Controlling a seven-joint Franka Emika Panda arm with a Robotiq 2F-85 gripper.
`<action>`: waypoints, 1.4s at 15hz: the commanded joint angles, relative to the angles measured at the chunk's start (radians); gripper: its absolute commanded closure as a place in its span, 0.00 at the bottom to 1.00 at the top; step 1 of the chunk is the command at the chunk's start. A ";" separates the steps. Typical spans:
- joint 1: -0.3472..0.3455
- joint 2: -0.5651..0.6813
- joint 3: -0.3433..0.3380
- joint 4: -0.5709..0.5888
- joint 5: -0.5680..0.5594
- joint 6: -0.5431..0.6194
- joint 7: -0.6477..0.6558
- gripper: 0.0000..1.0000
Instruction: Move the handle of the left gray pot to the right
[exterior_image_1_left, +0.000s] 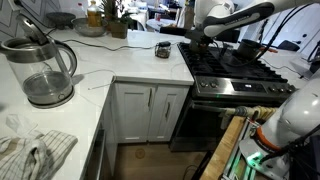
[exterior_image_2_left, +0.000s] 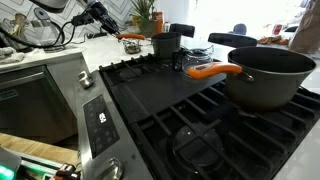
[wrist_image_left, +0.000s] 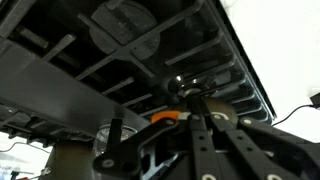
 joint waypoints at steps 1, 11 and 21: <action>0.010 -0.018 -0.022 -0.008 0.001 -0.061 -0.019 1.00; -0.002 -0.053 -0.046 -0.020 -0.024 -0.105 -0.007 1.00; -0.023 -0.062 -0.078 -0.045 -0.048 -0.093 -0.006 1.00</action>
